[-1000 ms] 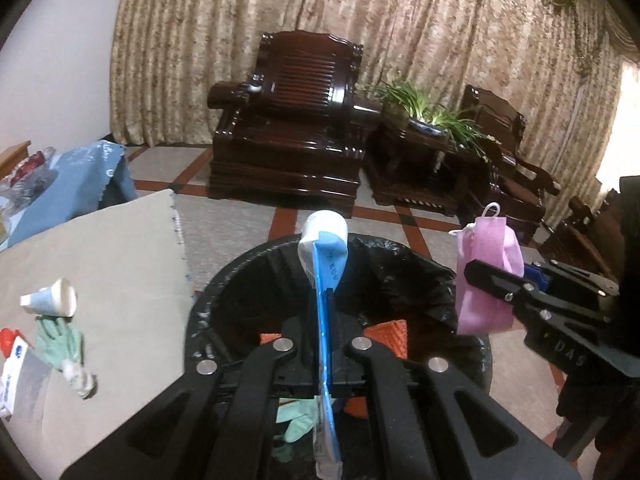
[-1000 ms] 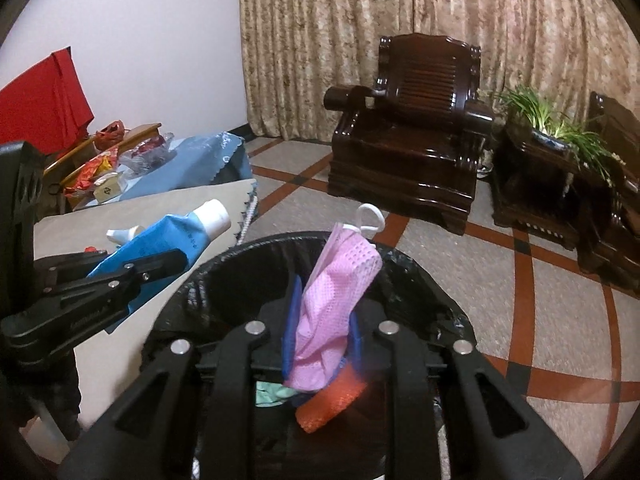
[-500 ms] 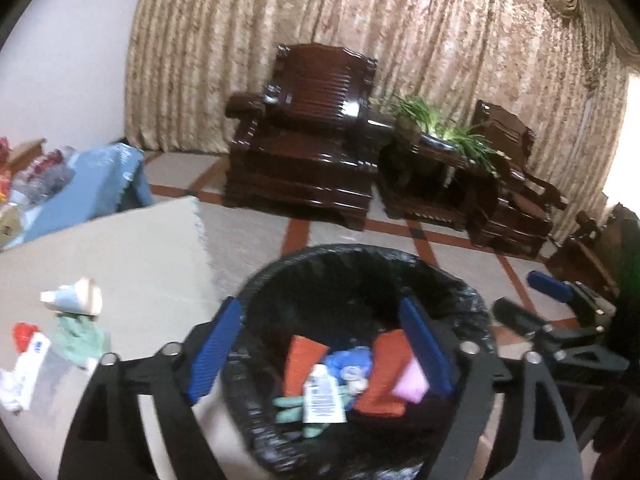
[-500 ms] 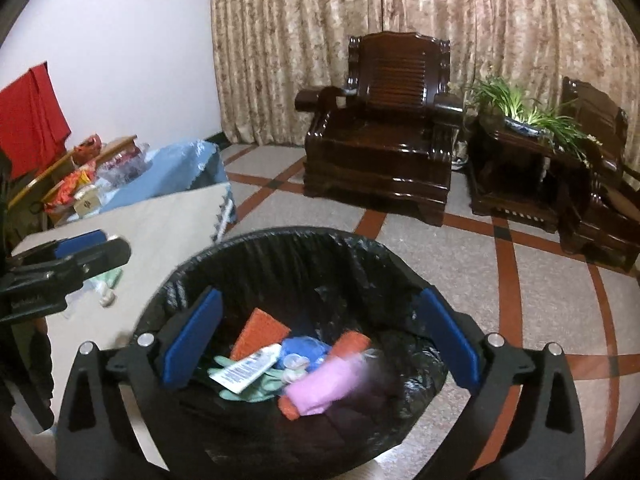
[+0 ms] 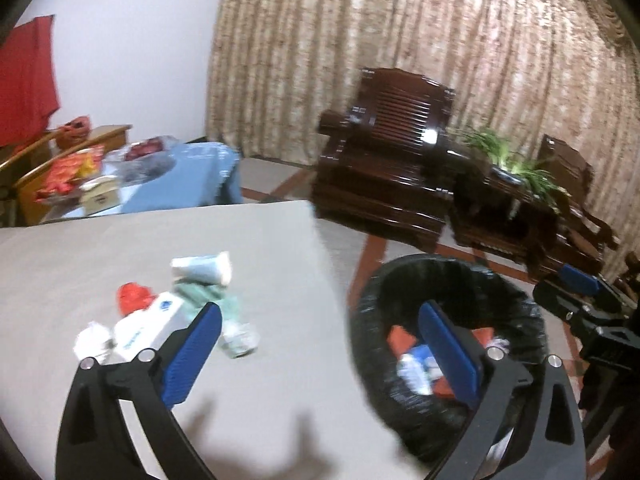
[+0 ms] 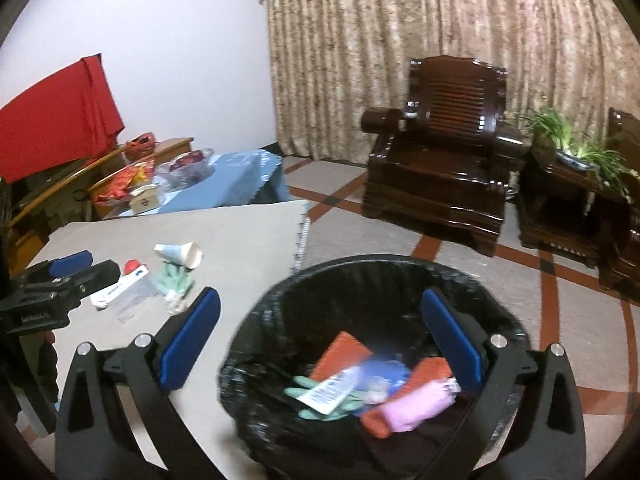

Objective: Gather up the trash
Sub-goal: 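Move both tools back over the table toward the remaining items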

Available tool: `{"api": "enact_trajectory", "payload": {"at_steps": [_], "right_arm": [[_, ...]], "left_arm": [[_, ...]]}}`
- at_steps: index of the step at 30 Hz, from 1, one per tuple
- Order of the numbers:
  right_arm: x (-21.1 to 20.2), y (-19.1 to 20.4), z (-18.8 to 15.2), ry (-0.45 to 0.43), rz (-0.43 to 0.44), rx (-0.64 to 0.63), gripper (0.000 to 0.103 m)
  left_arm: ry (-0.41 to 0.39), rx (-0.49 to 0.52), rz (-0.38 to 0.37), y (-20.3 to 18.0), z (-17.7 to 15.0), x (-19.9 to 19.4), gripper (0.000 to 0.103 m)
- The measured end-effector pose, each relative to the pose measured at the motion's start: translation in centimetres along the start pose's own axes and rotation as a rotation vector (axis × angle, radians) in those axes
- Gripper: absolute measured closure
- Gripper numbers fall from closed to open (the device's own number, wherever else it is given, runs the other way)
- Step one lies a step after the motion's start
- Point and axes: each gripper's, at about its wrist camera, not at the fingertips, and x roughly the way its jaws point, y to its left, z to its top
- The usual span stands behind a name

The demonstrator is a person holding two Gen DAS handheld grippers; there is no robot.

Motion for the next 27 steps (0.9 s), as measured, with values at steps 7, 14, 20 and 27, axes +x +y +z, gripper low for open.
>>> {"api": "enact_trajectory", "payload": {"at_steps": [7,14,20,27], "right_arm": [[2.2,4.9,0.1,0.009,0.073,-0.047,0.005],[4.9,9.3,0.2,0.032,0.156,-0.074,0.005],[7.1,12.7,0.3,0.046,0.217,-0.1,0.005],[10.1,15.9,0.4,0.076,0.252,-0.135,0.005]], "left_arm": [[-0.004,-0.03,0.131,5.3,-2.0,-1.6,0.007],[-0.007,-0.06,0.224,10.0,-3.8,-2.3,0.01],[0.008,-0.084,0.258,13.5,-4.6,-1.5,0.017],[0.061,-0.113,0.249,16.4,-6.0,1.5,0.025]]}}
